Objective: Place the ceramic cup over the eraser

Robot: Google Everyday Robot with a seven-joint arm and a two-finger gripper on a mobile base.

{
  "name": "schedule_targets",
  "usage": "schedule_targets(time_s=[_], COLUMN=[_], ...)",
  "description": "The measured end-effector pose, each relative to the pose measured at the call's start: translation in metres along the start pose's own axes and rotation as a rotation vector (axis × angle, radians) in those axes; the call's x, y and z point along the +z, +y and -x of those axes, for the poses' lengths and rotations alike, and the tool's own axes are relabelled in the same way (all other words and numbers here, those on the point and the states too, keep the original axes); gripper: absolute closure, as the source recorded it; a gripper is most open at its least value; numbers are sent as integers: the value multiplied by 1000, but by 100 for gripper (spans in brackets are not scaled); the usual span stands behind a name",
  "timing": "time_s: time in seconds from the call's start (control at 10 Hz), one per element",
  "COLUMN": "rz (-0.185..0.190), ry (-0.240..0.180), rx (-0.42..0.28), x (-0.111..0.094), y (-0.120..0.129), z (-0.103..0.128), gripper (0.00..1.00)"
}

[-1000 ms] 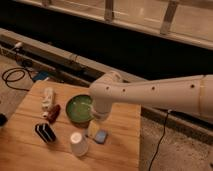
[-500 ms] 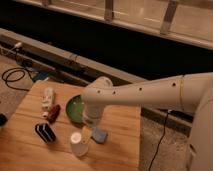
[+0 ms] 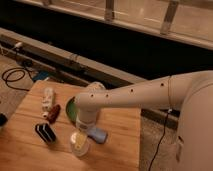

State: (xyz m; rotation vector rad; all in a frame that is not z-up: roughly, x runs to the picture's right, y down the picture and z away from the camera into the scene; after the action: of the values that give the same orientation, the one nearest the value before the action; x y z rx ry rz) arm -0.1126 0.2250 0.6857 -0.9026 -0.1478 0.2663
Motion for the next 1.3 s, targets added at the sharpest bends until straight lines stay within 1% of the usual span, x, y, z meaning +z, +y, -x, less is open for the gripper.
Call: schedule_targets(time_s=[0.3,0.4,0.5,0.9,1.0,1.3], rz=[2,11,22,35,44,88], ry=[-4,-14,-23,-41,-46,-53], rx=[-1,-8,-21,-27,-33,-66], x=[1,5,14,21,25,44], y=[0,0,0,-2,-1,6], z=[1,3,9,12,15,33], gripper=[20,20,20,20,20,20])
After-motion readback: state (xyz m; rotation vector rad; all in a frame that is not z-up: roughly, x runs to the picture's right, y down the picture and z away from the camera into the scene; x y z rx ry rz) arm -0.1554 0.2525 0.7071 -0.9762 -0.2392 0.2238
